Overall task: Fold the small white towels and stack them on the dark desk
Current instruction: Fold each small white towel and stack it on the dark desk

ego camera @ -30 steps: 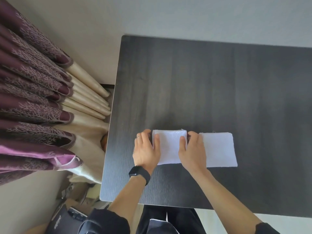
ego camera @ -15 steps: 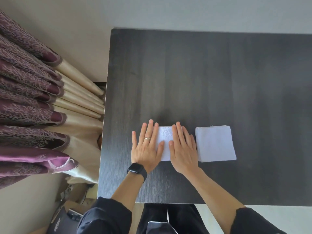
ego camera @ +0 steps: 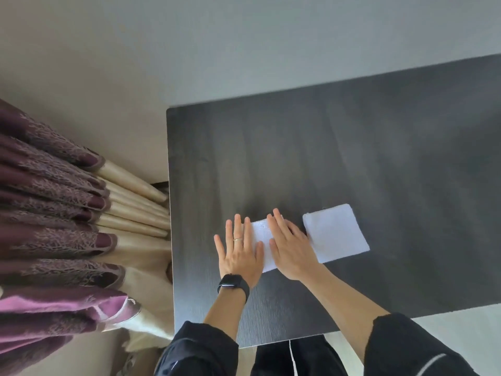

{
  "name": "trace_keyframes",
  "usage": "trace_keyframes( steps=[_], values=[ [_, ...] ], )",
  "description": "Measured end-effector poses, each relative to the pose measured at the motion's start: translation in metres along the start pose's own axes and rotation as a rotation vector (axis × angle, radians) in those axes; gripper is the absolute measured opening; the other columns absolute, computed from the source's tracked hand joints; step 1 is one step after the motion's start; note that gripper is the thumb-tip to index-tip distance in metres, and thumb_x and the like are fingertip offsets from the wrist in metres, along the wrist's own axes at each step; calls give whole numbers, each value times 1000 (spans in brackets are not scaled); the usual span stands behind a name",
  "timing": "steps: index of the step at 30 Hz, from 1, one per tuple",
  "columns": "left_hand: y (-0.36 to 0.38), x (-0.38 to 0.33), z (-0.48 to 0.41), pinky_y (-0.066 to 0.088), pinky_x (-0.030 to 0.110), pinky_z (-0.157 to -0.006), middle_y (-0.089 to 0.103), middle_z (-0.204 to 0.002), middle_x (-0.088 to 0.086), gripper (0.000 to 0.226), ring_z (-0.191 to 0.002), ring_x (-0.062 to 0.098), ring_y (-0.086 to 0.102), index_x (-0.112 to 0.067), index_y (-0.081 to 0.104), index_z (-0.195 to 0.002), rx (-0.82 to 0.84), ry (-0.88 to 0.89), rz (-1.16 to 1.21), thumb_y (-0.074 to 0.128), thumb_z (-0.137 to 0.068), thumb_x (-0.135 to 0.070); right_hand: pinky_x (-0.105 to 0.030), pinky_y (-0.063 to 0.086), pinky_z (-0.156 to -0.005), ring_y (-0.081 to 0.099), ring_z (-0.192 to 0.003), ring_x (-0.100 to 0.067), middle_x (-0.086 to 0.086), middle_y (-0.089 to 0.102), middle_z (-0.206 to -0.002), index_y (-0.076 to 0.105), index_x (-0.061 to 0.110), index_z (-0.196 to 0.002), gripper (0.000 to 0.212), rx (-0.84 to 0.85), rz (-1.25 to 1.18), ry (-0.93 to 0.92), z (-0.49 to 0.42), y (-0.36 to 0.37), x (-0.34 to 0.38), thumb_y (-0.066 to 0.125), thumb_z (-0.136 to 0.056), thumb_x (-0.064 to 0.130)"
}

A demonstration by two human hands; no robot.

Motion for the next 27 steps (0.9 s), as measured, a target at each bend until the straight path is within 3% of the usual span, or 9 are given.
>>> trace_keyframes(
  steps=[3,5,9,12,19,24,27],
  values=[
    [-33,-18,5,7,55,-119,12,-165,7,60,-153,27,4,-23,30,-154,56,11,-33,36,-99,-44,-34,25,-118,25,-147,-25,0,13,-165,16,21,-157,54,-19,-68,3,25,-32,-2,27,-106,33],
    [-50,-40,9,2,49,-122,12,-165,6,55,-153,23,-4,-26,31,-152,117,61,-46,39,-99,-39,-32,25,-118,22,-148,-20,7,27,-161,24,26,-155,51,-68,-169,61,57,-60,-17,34,-105,30],
    [-83,-121,30,15,38,-118,47,-146,-6,40,-147,17,18,-34,51,-136,124,248,59,43,-97,-31,-30,37,-111,33,-142,-13,15,52,-142,48,32,-142,41,-277,-285,207,148,-111,-76,38,-102,32],
    [-99,-222,64,24,32,-113,51,-142,-7,40,-139,17,32,-34,52,-136,102,483,66,46,-97,-31,-28,39,-108,42,-133,-10,17,61,-131,59,30,-133,41,-498,-325,374,233,-144,-139,38,-98,35],
    [-96,-486,227,30,34,-112,53,-138,-10,41,-135,15,38,-37,52,-137,102,1036,135,51,-96,-32,-16,29,-102,48,-123,-13,13,62,-128,62,26,-131,33,-937,-252,756,487,-221,-278,52,-100,27],
    [-82,-633,378,42,34,-105,58,-134,-7,39,-126,16,49,-33,61,-130,113,1398,267,61,-91,-26,-30,48,-92,45,-124,-12,18,62,-127,61,35,-131,34,-1208,-156,987,679,-247,-345,50,-99,39],
    [-69,-707,456,46,38,-102,60,-131,-6,40,-123,18,53,-34,60,-129,93,1575,256,60,-88,-30,-29,48,-85,43,-125,-11,20,59,-129,56,40,-134,36,-1273,-80,1104,775,-254,-373,47,-99,43]
  ],
)
Point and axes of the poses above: each hand's wrist, its own z-axis away from the middle knuckle, its own y-axis out of the palm, x = y × z, the point moved 5 cm from there along -z, towards the middle knuckle
